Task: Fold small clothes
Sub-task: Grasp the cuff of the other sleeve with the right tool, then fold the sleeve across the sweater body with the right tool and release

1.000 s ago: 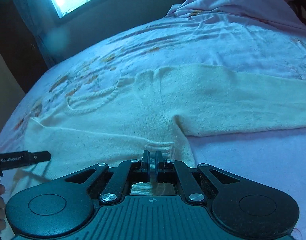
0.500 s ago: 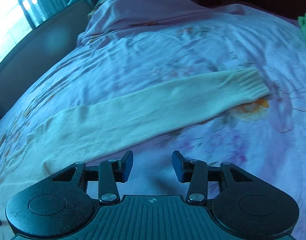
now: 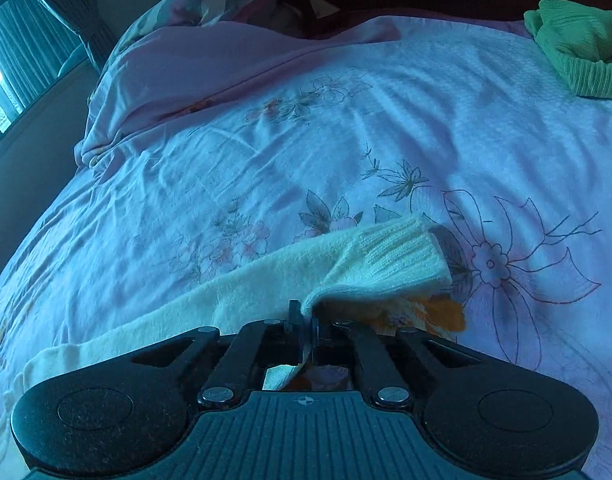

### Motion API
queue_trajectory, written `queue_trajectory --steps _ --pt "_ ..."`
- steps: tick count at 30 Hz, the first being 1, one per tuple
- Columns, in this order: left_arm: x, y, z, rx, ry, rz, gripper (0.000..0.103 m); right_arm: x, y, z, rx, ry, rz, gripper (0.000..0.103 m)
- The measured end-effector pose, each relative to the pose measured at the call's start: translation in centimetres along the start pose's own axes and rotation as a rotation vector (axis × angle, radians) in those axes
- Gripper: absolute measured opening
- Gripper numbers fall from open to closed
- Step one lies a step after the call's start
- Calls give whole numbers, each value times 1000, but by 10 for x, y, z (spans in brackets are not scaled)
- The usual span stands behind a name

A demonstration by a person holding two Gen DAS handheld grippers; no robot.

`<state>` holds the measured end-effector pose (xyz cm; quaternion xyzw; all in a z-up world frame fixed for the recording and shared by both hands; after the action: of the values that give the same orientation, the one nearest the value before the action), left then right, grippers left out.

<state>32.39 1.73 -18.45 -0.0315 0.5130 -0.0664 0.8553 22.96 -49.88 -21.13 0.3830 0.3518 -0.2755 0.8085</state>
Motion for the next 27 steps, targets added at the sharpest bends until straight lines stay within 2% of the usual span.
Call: queue_trajectory --steps 3,5,8,11,13,16,18,20,22,25,27 --pt "-3 1 0 3 -3 -11 48 -6 19 3 -35 -28 57 3" --pt "-8 5 0 -2 -11 -26 48 -17 45 0 -93 -53 139 3" --pt "-17 12 1 -8 -34 -30 48 -36 108 -20 -211 -54 301 3" --pt "-30 24 3 -20 -58 -47 48 -58 194 -65 -381 -29 480 3" --pt "-39 35 4 -34 -73 -52 48 -67 250 -109 -490 10 593 3" --pt "-50 59 5 -76 -82 -71 48 -81 299 -184 -636 114 722 3" --pt "-53 77 5 -114 -76 -94 48 -74 320 -243 -768 234 763 3" --pt "-52 92 2 -150 -59 -126 48 -60 322 -288 -865 347 748 3" --pt "-50 104 -1 -186 -33 -190 48 -50 315 -316 -925 414 704 3" --pt "-45 111 -6 -227 5 -305 48 -46 301 -319 -901 433 717 21" --pt "-42 108 -9 -248 21 -370 48 -49 297 -310 -869 413 735 42"
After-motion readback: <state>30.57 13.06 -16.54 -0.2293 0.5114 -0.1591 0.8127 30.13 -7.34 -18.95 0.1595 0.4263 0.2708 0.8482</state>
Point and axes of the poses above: each gripper's, at about its wrist camera, not at the fingertips, and x roughly the way its jaws point, y to its left, z to its top, the point moved 3 cm from there along x, roughly the way its jaws point, and after that the axes turned 10 degrees about y, right-handed, at the moved point
